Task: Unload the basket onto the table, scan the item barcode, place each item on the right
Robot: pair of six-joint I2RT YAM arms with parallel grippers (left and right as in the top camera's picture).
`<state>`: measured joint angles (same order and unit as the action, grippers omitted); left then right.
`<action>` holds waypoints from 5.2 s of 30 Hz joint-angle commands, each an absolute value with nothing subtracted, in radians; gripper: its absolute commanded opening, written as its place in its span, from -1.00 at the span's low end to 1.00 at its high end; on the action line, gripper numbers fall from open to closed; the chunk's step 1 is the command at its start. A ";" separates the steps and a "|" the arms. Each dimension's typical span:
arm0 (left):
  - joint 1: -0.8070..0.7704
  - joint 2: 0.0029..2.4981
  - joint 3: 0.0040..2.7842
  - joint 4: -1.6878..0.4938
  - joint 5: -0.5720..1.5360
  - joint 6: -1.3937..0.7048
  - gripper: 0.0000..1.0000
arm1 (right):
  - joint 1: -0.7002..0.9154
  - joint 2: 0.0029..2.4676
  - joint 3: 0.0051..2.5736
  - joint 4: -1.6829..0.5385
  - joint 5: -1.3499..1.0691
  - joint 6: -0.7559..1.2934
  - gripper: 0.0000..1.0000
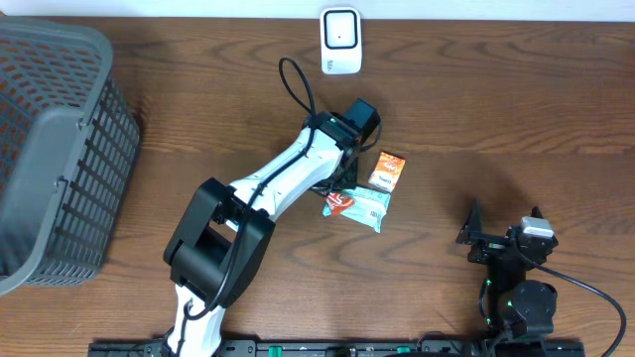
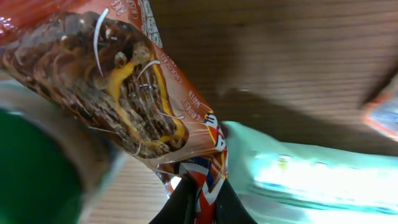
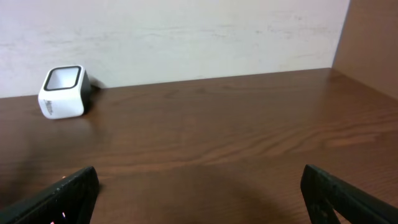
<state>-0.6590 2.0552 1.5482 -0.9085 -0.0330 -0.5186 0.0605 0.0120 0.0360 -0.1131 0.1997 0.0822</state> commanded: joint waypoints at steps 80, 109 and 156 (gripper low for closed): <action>-0.561 2.172 1.540 -0.877 0.027 -0.794 -0.85 | 0.065 0.007 0.032 -0.113 0.208 0.070 0.99; -0.561 1.828 1.260 -0.756 0.036 -0.852 -0.86 | 0.064 0.007 0.032 -0.113 0.208 0.070 0.99; -0.553 1.897 1.200 -0.645 0.045 -0.879 -0.86 | 0.065 0.007 0.032 -0.113 0.208 0.070 0.98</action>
